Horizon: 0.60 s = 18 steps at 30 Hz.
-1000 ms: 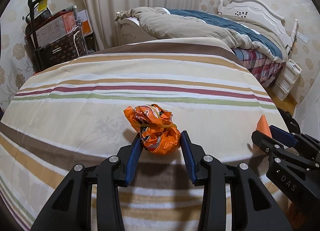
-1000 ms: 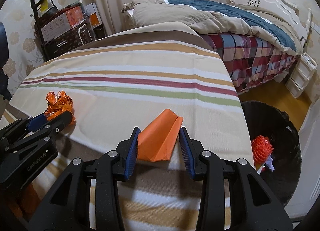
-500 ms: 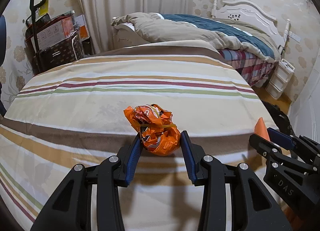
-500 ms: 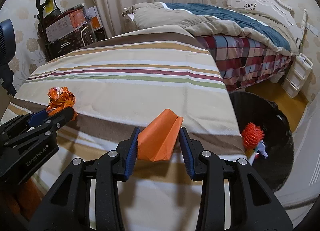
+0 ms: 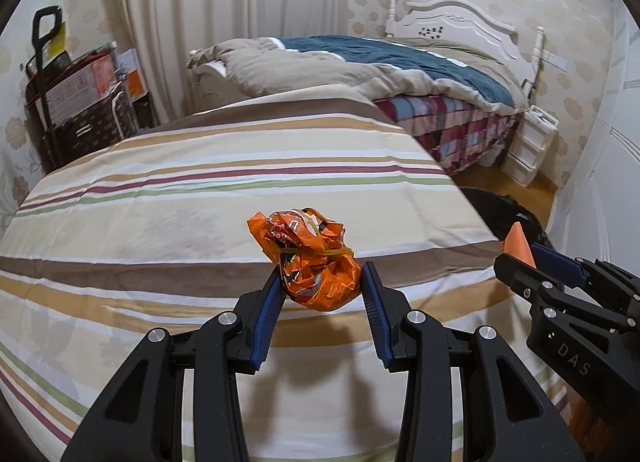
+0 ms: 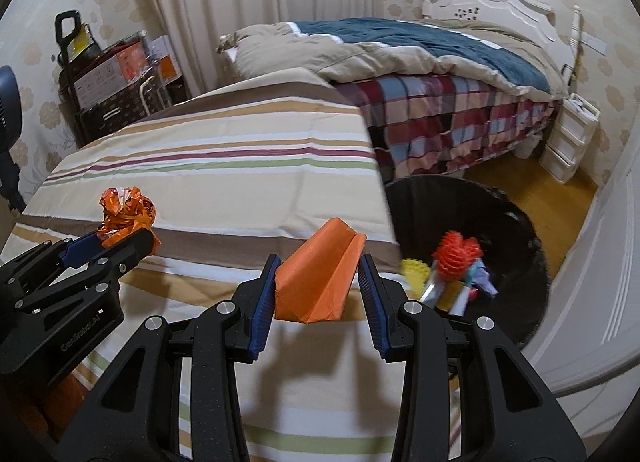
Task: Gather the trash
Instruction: 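Carry the snack bag and orange paper over the black bin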
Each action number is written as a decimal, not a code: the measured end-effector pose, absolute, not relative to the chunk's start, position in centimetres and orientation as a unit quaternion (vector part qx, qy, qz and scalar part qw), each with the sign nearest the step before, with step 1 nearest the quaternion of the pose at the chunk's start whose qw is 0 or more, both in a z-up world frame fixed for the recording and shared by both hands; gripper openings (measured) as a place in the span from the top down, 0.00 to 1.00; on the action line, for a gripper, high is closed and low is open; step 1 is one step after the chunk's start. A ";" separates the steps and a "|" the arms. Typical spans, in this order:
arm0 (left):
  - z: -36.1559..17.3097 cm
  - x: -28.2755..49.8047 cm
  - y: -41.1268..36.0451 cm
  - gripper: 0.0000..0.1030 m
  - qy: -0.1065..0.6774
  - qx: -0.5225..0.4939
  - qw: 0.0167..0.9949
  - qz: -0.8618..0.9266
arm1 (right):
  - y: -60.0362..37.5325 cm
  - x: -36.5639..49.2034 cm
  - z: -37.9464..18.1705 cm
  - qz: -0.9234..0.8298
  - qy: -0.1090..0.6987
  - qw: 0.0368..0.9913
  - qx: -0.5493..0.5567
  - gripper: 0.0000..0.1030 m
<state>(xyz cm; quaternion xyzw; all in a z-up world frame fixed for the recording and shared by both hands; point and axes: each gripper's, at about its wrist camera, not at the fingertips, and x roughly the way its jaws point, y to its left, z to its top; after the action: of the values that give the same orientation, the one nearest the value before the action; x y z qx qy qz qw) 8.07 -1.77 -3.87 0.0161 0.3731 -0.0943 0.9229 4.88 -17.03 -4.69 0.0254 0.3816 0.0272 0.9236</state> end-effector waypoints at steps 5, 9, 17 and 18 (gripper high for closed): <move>-3.5 7.9 -3.7 0.60 0.367 0.024 0.923 -0.115 | -19.5 4.1 -4.3 0.001 0.374 0.927 0.039 0.62; -3.3 7.8 -5.2 0.60 0.362 0.031 0.922 -0.131 | -21.5 3.8 -4.1 -0.018 0.369 0.928 0.046 0.62; -2.9 8.3 -8.7 0.60 0.353 0.049 0.920 -0.163 | -24.9 3.8 -3.7 -0.053 0.361 0.929 0.060 0.62; -3.0 8.5 -9.1 0.60 0.354 0.051 0.919 -0.167 | -25.3 3.8 -3.7 -0.055 0.360 0.929 0.061 0.62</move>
<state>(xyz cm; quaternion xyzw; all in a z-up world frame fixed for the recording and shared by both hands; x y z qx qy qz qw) 8.50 -9.14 -2.97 0.0506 0.3535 -0.1673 0.9190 3.83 -25.26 -3.73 0.0613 0.3597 -0.0554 0.9294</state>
